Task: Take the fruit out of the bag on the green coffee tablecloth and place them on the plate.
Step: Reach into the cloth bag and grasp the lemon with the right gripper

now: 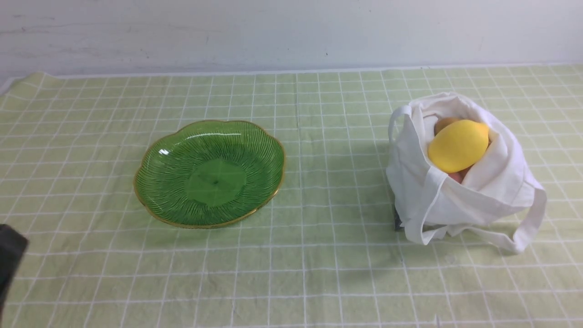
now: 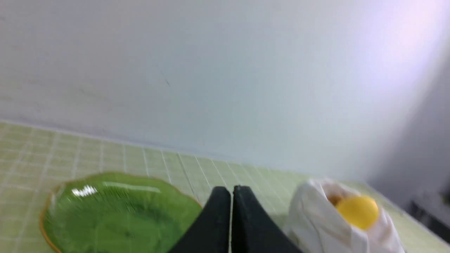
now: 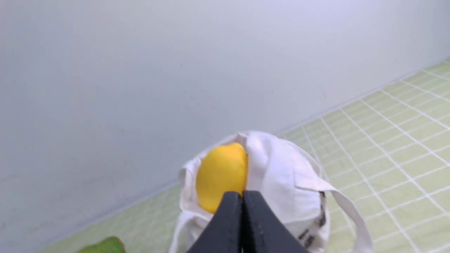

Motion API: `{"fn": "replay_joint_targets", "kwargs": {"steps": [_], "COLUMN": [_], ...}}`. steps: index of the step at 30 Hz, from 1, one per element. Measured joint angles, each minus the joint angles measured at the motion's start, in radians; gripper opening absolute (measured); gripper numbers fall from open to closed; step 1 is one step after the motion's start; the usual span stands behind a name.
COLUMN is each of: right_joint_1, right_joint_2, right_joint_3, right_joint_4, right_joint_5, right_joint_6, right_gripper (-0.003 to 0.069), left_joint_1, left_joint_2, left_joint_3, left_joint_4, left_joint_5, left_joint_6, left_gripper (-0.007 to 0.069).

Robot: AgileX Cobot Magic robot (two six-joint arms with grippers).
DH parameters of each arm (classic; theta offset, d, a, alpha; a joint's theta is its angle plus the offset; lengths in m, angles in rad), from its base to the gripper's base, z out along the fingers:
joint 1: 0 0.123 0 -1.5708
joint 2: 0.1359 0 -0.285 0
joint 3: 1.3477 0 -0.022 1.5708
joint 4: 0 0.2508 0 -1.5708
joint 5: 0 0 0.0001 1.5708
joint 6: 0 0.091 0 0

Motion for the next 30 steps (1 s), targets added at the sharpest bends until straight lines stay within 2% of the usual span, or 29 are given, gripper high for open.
{"fn": "replay_joint_targets", "kwargs": {"steps": [3,4,6,8,11,16,22,30], "right_joint_1": [0.0,0.0,0.0,0.0,0.0,0.0,0.01,0.074], "right_joint_2": [0.0,0.0,0.0,0.0,0.0,0.0,0.027,0.487], "right_joint_3": [0.0,0.0,0.0,0.0,0.0,0.0,-0.127,-0.59], "right_joint_4": [0.003,0.003,0.003,0.004,0.02,0.083,0.084,0.088], "right_joint_5": [-0.013,-0.013,-0.013,-0.013,-0.019,-0.026,0.153,0.654], "right_joint_6": [0.022,0.022,0.024,0.025,0.035,0.123,0.139,-0.218], "right_gripper": [-0.0015,-0.0015,-0.0015,-0.0015,-0.0015,-0.0015,-0.0015,-0.0015], "left_joint_1": [0.0,0.0,0.0,0.0,0.0,0.0,0.0,0.0], "left_joint_2": [0.137,0.146,0.245,0.374,0.456,0.504,0.504,0.504], "left_joint_3": [-0.064,-0.068,-0.108,-0.157,-0.191,-0.208,-0.209,-0.209], "left_joint_4": [0.058,0.063,0.135,0.254,0.348,0.453,0.487,0.487], "left_joint_5": [0.172,0.183,0.31,0.442,0.534,0.599,0.616,0.616], "left_joint_6": [0.005,0.005,-0.022,-0.112,-0.192,-0.25,-0.257,-0.257], "left_gripper": [-0.0008,-0.0008,-0.0008,-0.0008,-0.0008,-0.0008,-0.0008,-0.0008]}}
